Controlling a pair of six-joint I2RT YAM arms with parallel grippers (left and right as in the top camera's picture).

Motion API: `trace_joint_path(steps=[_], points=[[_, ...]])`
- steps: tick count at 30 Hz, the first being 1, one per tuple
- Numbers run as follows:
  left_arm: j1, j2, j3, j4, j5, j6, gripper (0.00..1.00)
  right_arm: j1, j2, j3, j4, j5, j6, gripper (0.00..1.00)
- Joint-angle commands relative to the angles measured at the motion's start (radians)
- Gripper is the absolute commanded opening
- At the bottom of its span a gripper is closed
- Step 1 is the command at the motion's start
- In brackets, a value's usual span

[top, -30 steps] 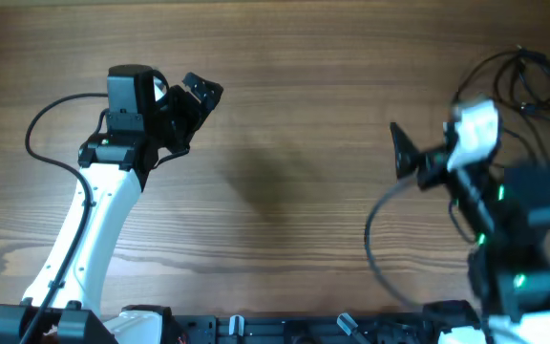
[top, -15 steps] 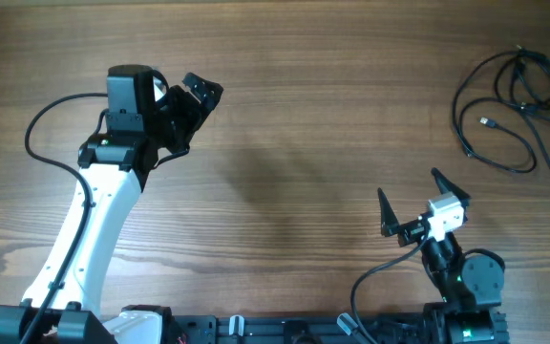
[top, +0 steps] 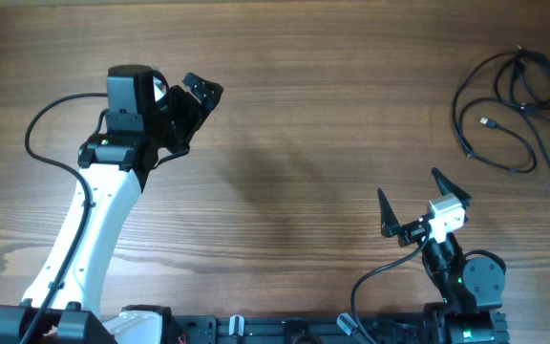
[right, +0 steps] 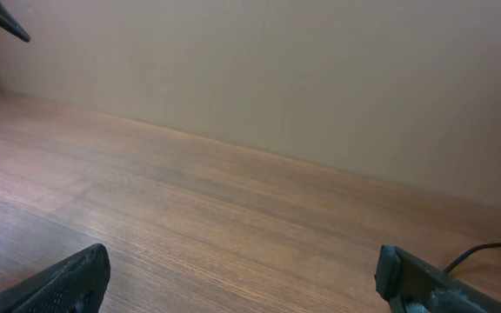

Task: Untangle cables

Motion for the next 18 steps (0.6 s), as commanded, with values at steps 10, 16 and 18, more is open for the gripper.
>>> trace_joint_path(steps=[10, 16, 18], points=[[0.0, -0.038, 0.006, -0.11, -0.096, 0.233, 1.0, -0.004, -0.014, -0.001, 0.003, -0.016, 0.013, 1.0], [0.0, -0.283, -0.069, -0.046, -0.096, 0.575, 1.0, -0.004, -0.014, -0.001, 0.003, -0.016, 0.013, 1.0], [0.002, -0.434, -0.183, 0.049, -0.096, 0.647, 1.0, -0.004, -0.014, -0.001, 0.003, -0.016, 0.013, 1.0]])
